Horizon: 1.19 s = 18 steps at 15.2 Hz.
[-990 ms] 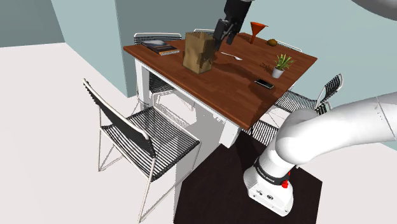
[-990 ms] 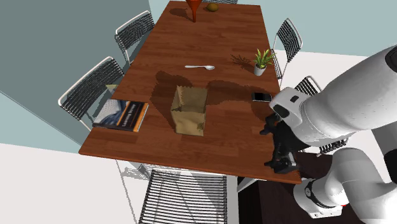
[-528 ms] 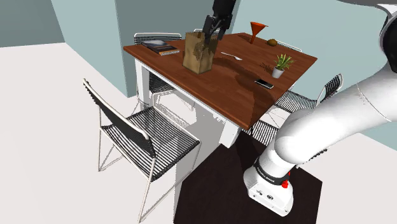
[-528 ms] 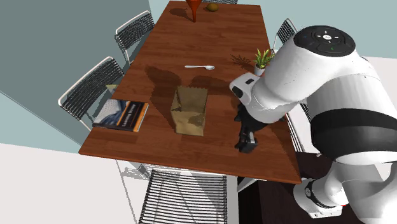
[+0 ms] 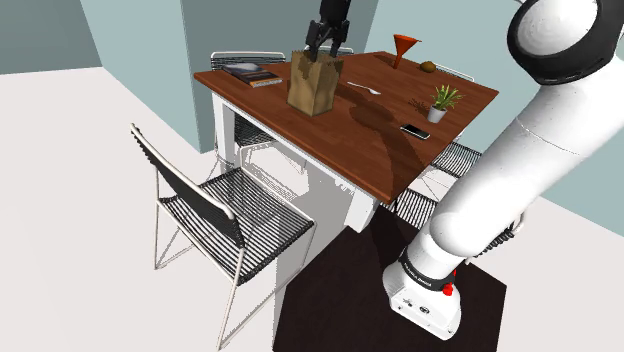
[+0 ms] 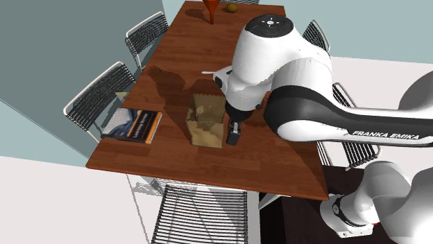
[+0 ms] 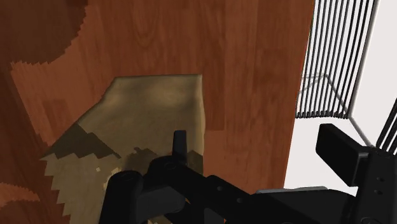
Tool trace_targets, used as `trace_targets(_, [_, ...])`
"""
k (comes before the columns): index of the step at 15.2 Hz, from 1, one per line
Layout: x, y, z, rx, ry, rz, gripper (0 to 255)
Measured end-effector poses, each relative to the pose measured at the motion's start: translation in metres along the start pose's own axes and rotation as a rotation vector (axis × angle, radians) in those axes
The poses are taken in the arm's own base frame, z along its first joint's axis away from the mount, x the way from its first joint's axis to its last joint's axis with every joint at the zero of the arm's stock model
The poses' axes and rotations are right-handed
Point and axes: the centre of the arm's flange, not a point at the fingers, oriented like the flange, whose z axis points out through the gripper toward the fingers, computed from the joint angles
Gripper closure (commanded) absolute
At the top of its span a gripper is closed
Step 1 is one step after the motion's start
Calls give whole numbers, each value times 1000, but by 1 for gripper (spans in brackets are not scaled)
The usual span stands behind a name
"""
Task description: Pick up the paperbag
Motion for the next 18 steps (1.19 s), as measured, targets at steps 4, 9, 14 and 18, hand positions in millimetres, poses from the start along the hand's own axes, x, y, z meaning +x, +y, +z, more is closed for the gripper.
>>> trace_targets(4, [44, 29, 19, 6, -16, 26, 0])
trace_targets(9, [57, 34, 37, 7, -20, 32, 0])
trace_targets(14, [54, 32, 60, 7, -20, 32, 255])
trace_targets(18, [53, 32, 61, 7, -20, 33, 255])
